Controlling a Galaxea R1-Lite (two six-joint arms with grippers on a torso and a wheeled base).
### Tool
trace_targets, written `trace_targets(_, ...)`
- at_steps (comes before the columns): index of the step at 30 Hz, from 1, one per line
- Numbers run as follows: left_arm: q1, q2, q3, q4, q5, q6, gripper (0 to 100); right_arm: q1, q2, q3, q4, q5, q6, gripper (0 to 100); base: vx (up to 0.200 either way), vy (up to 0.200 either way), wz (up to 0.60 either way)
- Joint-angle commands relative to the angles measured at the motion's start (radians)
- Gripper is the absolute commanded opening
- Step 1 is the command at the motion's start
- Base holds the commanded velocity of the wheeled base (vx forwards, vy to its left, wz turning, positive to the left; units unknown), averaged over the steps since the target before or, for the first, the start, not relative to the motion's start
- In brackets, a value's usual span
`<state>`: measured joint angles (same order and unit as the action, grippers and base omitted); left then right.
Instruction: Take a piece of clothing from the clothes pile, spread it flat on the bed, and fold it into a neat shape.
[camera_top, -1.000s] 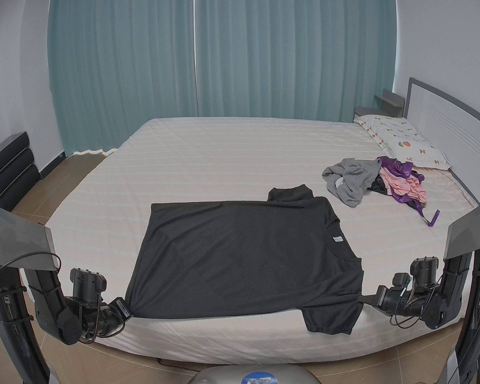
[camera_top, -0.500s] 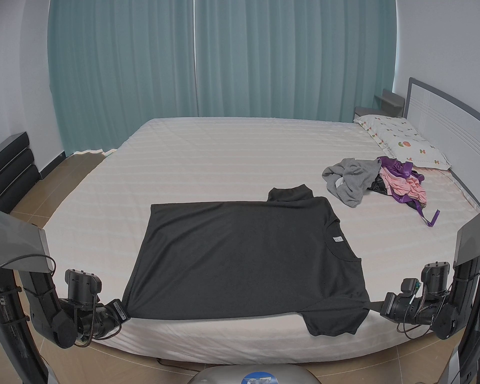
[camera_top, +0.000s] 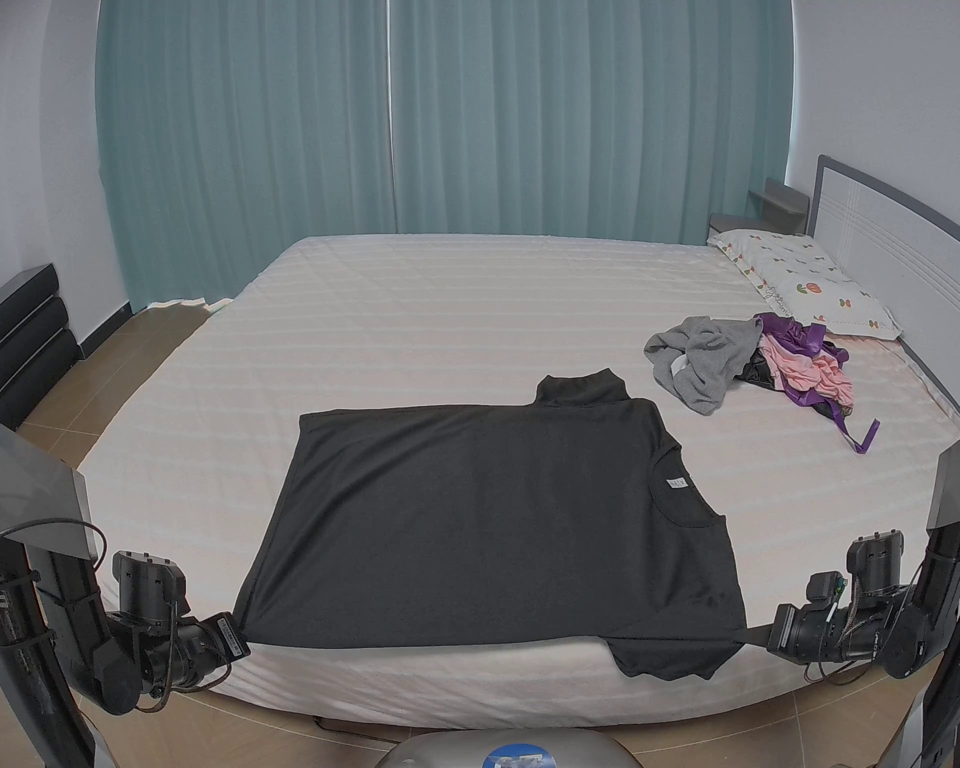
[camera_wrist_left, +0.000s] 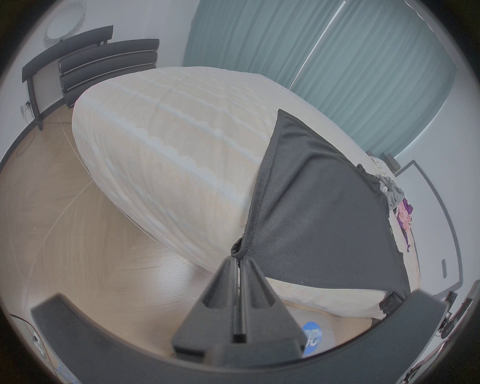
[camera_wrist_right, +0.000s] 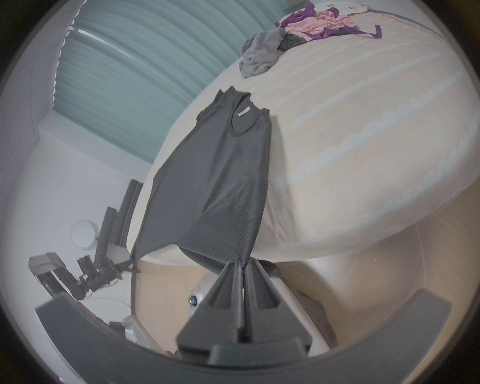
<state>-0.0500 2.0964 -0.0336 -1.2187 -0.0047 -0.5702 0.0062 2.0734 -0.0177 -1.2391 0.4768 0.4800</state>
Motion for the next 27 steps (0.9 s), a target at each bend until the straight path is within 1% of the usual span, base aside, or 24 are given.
trace_targets(1,0.016,-0.001,0.029,-0.002,-0.001,0.041,0,0.0,-0.073,0.018,0.081,-0.01,-0.067,0,0.0,0.0,0.0)
trace_targets(2,0.016,-0.007,0.031,-0.002,-0.001,0.043,0,0.0,-0.09,0.018,0.116,-0.024,-0.087,0,0.0,0.0,0.0)
trace_targets(4,0.016,-0.006,0.031,0.002,-0.001,0.046,0,0.0,-0.113,0.018,0.155,-0.035,-0.095,0,0.0,0.0,0.0)
trace_targets(9,0.015,-0.009,0.031,0.016,0.0,0.05,0,0.003,-0.173,0.018,0.218,-0.04,-0.097,0,0.0,0.0,0.0)
trace_targets(14,0.009,-0.05,0.031,0.077,0.003,0.056,0,0.017,-0.216,0.018,0.311,-0.067,-0.109,0,0.0,0.0,0.0)
trace_targets(16,0.009,-0.058,0.031,0.093,0.003,0.075,0,0.018,-0.223,0.018,0.326,-0.072,-0.116,0,0.0,0.0,0.0)
trace_targets(17,0.012,-0.072,0.032,0.14,0.008,0.127,0,0.018,-0.245,0.018,0.357,-0.076,-0.133,0,0.0,0.0,0.0)
trace_targets(19,0.013,-0.082,0.031,0.179,0.009,0.155,0,0.018,-0.26,0.018,0.38,-0.076,-0.139,0,0.0,0.0,0.0)
trace_targets(27,0.013,-0.111,0.031,0.239,0.009,0.17,0,0.018,-0.302,0.018,0.425,-0.084,-0.139,0,0.0,0.0,0.0)
